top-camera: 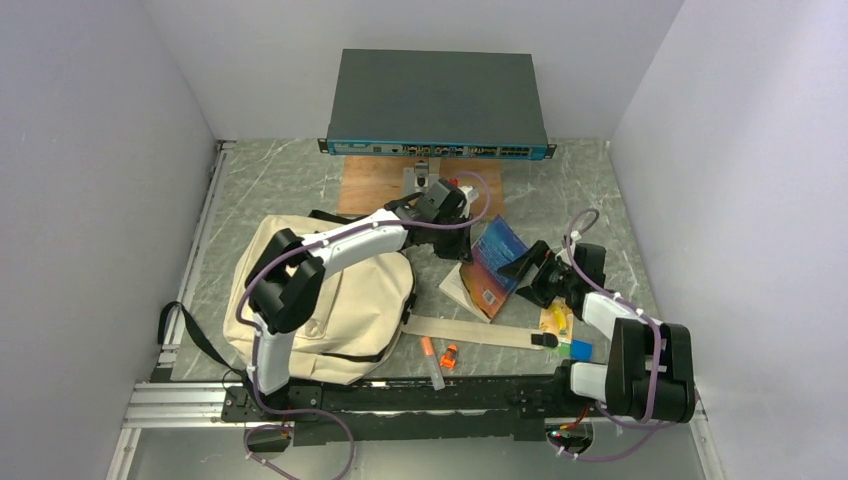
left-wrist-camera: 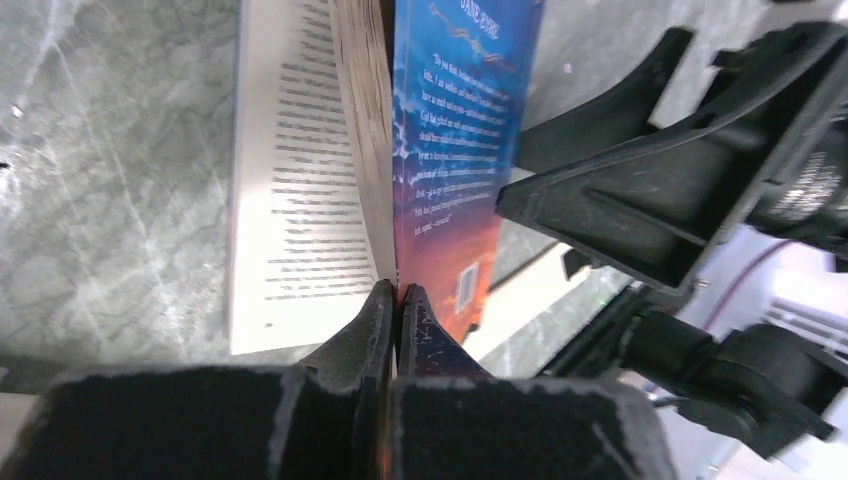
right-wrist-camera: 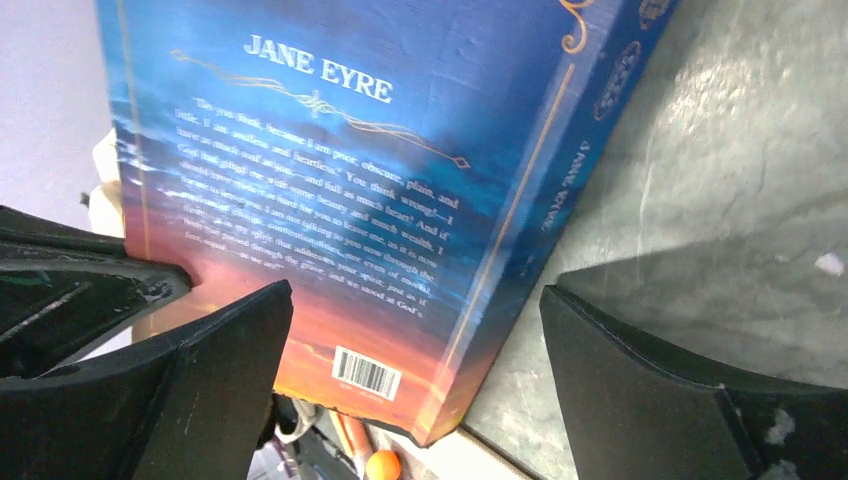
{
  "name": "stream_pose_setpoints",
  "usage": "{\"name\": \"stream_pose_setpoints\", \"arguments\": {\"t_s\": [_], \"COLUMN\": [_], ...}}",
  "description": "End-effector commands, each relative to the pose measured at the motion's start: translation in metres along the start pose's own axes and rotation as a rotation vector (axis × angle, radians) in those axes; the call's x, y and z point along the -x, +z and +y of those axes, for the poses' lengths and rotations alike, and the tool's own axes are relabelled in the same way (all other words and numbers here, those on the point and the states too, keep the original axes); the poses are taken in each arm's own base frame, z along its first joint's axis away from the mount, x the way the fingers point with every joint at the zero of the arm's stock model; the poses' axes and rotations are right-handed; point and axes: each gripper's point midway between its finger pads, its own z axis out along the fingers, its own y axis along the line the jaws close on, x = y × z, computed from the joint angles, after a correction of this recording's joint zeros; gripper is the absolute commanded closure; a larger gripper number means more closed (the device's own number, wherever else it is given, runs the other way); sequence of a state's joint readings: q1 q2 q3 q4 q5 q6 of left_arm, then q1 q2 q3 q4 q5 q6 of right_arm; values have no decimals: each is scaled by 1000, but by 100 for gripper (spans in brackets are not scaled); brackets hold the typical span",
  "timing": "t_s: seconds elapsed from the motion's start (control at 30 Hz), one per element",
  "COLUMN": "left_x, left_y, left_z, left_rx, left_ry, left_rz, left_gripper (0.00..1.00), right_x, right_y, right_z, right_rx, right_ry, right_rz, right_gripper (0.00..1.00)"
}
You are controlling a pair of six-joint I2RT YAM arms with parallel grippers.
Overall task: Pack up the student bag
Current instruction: Pick up the book from the center of the board.
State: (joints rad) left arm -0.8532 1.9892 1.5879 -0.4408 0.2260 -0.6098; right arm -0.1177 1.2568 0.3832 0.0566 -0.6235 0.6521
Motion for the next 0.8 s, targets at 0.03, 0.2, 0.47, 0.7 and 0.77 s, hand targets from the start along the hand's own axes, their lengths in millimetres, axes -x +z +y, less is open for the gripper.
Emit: {"name": "stream_pose_setpoints", "arguments": {"t_s": [0.03, 0.2, 0.47, 0.7, 0.77], "left_x": [35, 47, 48, 38, 34], "left_y": [-54, -71, -79, -73, -70], "left_z": [-60, -75, -83, -73, -64], "left_rx": [-260, -321, -363, -335, -309], "left_ry": [-66, -82, -95, -106, -124], "left_rz": [-101, -141, -145, -130, -140], "left_gripper": [100, 100, 100, 100, 100], "right_x": [-9, -10, -2, 10, 13], "right_y": [-6, -10, -13, -17, -14], "right_z": [18, 26, 42, 61, 63], "right_rx": [141, 215, 349, 476, 483], "right_ry": [85, 135, 199, 247, 246], "right_rz": [-22, -54, -121, -164, -182], "right_gripper": [2, 1, 5, 35, 50]}}
